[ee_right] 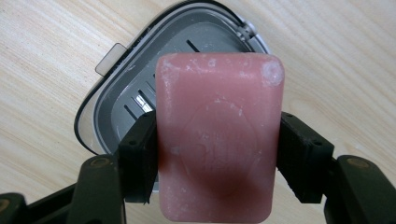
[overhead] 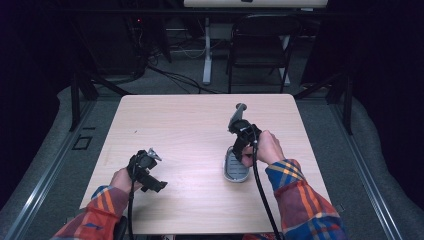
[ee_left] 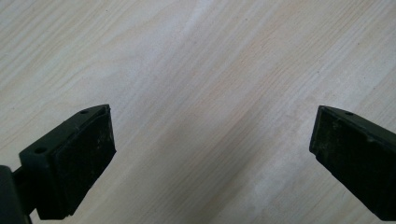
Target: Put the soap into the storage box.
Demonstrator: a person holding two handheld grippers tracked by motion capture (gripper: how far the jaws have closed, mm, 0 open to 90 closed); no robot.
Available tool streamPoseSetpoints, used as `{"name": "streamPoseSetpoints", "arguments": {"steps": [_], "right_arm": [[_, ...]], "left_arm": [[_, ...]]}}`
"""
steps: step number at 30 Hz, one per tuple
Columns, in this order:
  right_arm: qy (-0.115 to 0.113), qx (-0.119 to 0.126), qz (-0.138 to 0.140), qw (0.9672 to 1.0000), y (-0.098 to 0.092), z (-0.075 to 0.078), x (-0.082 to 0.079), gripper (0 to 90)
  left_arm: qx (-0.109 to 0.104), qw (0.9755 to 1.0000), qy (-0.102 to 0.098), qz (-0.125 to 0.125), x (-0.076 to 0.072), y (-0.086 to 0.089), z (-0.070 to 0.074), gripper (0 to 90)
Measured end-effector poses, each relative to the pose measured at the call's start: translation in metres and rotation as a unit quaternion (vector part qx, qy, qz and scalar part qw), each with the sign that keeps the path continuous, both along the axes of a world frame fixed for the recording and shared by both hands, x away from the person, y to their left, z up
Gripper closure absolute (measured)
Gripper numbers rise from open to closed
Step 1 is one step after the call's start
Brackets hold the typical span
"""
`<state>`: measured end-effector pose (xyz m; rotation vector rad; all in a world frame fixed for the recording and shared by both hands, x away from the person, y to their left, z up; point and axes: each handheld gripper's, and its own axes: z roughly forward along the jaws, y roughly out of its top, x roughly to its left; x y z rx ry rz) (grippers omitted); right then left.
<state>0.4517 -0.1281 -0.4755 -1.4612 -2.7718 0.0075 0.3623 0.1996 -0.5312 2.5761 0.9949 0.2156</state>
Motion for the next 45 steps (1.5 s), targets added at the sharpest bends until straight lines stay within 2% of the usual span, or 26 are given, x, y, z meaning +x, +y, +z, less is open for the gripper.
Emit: {"name": "streamPoseSetpoints", "arguments": {"steps": [1,2,4,6,7,10,13,14,19,20,21,22,25,27,28,30,32,33,36,37,40,41,45], "right_arm": [[-0.01,0.014,-0.014,0.9998,0.002,-0.004,-0.002,37.0],[-0.001,0.0,-0.003,1.0,0.002,-0.003,0.0,37.0],[0.0,-0.012,-0.007,0.9999,0.004,-0.007,0.001,36.9],[-0.003,-0.011,-0.019,0.9997,0.006,-0.011,0.001,36.9],[0.002,-0.019,-0.017,0.9997,0.006,-0.011,0.003,37.0],[0.001,-0.015,-0.028,0.9995,0.007,-0.014,0.003,36.9],[-0.005,-0.006,-0.04,0.9992,0.008,-0.015,0.002,36.9],[-0.009,0.003,-0.049,0.9988,0.009,-0.016,0.001,36.8],[-0.012,0.028,-0.052,0.9982,0.008,-0.014,-0.001,35.7],[-0.01,0.023,-0.046,0.9986,0.008,-0.012,-0.001,37.5],[-0.02,0.034,-0.058,0.9975,0.009,-0.013,-0.004,37.3],[-0.004,0.018,-0.041,0.999,0.009,-0.01,-0.003,37.8],[-0.009,0.032,-0.049,0.9982,0.007,-0.01,-0.005,40.5],[-0.002,0.033,-0.04,0.9986,0.005,-0.008,-0.005,43.4],[-0.006,0.039,-0.043,0.9983,0.004,-0.008,-0.006,45.3],[0.0,0.033,-0.034,0.9989,0.004,-0.008,-0.008,48.1],[-0.009,0.053,-0.039,0.9978,0.004,-0.01,-0.011,49.2],[-0.009,0.05,-0.032,0.9982,0.003,-0.007,-0.012,49.2],[-0.03,0.062,-0.03,0.9972,0.003,-0.002,-0.017,49.2],[-0.026,0.053,-0.019,0.9981,0.002,0.002,-0.017,48.8],[-0.044,0.063,-0.019,0.9969,-0.001,0.005,-0.022,47.1],[-0.04,0.058,-0.01,0.9975,-0.003,0.008,-0.022,46.5],[-0.05,0.063,-0.004,0.9968,-0.012,0.014,-0.025,41.1]], "left_arm": [[0.0,1.0,-0.001,-0.001,0.0,0.0,0.0,0.1],[0.0,1.0,-0.003,-0.002,-0.001,0.0,0.0,0.1],[-0.001,1.0,-0.002,-0.001,-0.001,0.0,0.0,0.1],[-0.002,1.0,-0.002,-0.001,-0.001,0.0,0.0,0.1],[-0.002,1.0,-0.003,-0.002,-0.001,0.0,0.0,0.1],[-0.002,1.0,-0.002,-0.003,0.0,0.001,0.0,0.1],[-0.003,1.0,-0.001,-0.005,0.0,0.0,0.0,0.1],[-0.002,1.0,0.0,-0.005,0.0,0.0,0.0,0.1],[-0.01,0.9999,0.0,-0.004,0.0,0.001,0.0,0.1],[-0.01,0.9999,0.001,-0.005,0.0,0.001,0.0,0.1],[-0.009,0.9999,0.002,-0.005,0.0,0.001,0.0,0.1],[-0.009,0.9999,0.001,-0.005,0.0,0.001,0.0,0.1],[-0.008,0.9999,0.001,-0.006,0.0,0.001,0.0,0.1],[-0.008,0.9999,0.001,-0.006,0.0,0.001,0.0,0.1],[-0.008,1.0,0.002,-0.006,0.0,0.001,0.0,0.1],[-0.007,1.0,0.003,-0.005,-0.001,0.001,0.0,0.1],[-0.007,1.0,0.002,-0.007,0.0,0.001,0.0,0.1],[-0.007,0.9999,0.002,-0.007,0.0,0.001,0.0,0.1],[-0.006,0.9999,0.004,-0.007,0.0,0.0,0.0,0.1],[-0.006,0.9999,0.005,-0.007,0.0,0.0,0.0,0.1],[-0.005,0.9999,0.005,-0.008,0.0,0.0,0.0,0.1],[-0.006,0.9999,0.004,-0.008,0.0,0.0,0.0,0.1],[-0.005,0.9999,0.005,-0.008,0.0,0.0,0.0,0.1]]}}
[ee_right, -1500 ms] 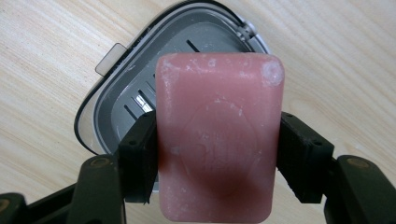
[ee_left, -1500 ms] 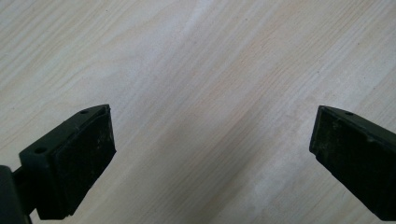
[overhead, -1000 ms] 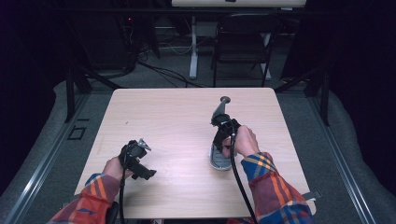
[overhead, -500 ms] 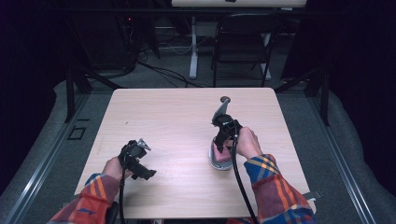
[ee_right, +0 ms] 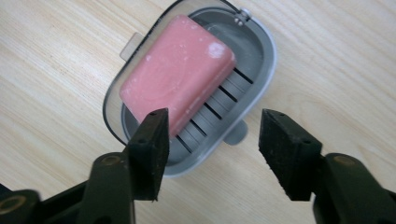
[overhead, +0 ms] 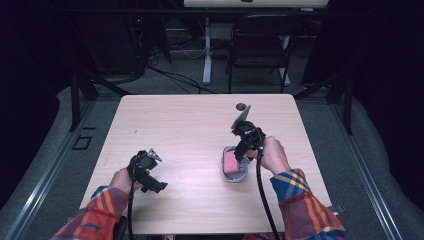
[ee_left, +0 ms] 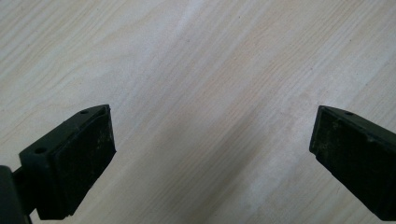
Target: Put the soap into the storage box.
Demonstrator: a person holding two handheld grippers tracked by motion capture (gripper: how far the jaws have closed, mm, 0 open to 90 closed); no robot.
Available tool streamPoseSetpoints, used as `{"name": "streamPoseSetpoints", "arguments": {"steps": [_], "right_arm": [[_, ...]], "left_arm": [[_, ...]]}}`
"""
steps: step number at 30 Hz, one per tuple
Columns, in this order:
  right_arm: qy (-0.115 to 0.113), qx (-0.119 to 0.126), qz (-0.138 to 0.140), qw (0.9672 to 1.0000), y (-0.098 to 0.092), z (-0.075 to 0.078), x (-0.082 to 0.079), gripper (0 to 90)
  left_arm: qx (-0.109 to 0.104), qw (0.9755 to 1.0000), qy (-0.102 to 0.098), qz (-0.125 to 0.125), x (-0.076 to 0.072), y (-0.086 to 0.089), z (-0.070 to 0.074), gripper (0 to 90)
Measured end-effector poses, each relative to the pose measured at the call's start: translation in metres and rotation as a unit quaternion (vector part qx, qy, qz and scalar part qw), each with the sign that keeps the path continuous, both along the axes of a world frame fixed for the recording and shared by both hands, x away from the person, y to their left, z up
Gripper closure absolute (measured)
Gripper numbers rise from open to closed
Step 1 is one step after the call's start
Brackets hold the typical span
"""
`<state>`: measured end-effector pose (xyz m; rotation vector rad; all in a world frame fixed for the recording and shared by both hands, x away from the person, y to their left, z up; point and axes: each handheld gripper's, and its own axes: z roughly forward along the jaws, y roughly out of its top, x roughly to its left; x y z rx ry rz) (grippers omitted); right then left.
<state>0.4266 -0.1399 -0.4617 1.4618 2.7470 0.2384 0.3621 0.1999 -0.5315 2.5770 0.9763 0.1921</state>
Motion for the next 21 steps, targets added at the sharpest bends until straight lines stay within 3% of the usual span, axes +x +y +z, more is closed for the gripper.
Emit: {"name": "streamPoseSetpoints", "arguments": {"steps": [5,10,16,20,21], "right_arm": [[-0.022,-0.007,0.025,0.9994,-0.014,0.008,-0.005,33.3],[-0.046,0.018,0.021,0.9986,-0.028,0.014,-0.013,26.1],[-0.059,0.014,0.027,0.9978,-0.047,0.021,-0.023,14.1],[-0.074,0.026,0.018,0.9967,-0.061,0.022,-0.03,12.5],[-0.071,0.019,0.025,0.997,-0.065,0.023,-0.031,11.0]], "left_arm": [[0.001,1.0,-0.002,0.001,0.0,-0.001,0.0,0.1],[0.003,1.0,-0.002,0.002,0.0,-0.001,0.0,0.1],[0.002,1.0,-0.003,0.002,0.0,-0.001,0.0,0.1],[0.004,1.0,-0.002,0.002,0.0,-0.001,0.0,0.1],[0.004,1.0,-0.002,0.002,0.0,-0.001,0.0,0.1]]}}
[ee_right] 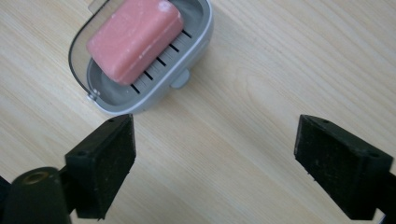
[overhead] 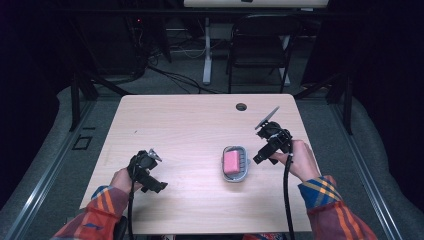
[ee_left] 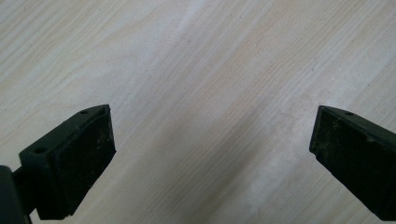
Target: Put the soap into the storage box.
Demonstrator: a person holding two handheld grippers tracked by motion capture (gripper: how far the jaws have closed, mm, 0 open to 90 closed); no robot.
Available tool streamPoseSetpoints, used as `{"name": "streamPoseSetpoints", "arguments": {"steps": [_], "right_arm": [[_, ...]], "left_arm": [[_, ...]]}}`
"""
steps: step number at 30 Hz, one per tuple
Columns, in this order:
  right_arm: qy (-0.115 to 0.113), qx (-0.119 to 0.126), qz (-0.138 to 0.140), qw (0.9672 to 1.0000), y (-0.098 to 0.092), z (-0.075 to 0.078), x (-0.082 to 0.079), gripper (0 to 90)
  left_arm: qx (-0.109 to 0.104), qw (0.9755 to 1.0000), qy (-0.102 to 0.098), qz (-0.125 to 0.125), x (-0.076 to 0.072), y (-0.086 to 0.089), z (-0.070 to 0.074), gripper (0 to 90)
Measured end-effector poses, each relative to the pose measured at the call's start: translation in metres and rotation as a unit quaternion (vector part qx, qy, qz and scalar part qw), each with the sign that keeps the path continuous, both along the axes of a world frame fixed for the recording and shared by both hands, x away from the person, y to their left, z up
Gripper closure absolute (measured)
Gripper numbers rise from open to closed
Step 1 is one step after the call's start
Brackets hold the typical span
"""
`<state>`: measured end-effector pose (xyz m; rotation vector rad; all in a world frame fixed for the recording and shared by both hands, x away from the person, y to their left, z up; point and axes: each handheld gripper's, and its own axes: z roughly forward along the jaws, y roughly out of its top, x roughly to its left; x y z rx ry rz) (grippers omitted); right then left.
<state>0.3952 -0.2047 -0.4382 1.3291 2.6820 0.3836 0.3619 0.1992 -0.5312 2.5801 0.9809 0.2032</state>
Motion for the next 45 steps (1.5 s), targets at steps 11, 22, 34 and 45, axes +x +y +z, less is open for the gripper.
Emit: {"name": "streamPoseSetpoints", "arguments": {"steps": [11,22,34,45], "right_arm": [[-0.01,0.005,-0.023,0.9997,-0.041,-0.009,-0.018,8.1],[-0.006,-0.004,-0.034,0.9994,-0.075,-0.028,-0.035,1.9],[-0.013,0.008,-0.044,0.9989,-0.097,-0.07,-0.06,0.0],[0.003,0.016,-0.029,0.9995,-0.102,-0.086,-0.063,0.0]], "left_arm": [[0.001,1.0,0.001,0.001,0.0,0.0,-0.001,0.1],[0.003,1.0,0.002,-0.001,0.0,-0.001,-0.001,0.1],[0.003,1.0,0.006,-0.006,0.002,-0.003,-0.003,0.1],[0.001,0.9999,0.006,-0.011,0.001,-0.003,-0.003,0.1]]}}
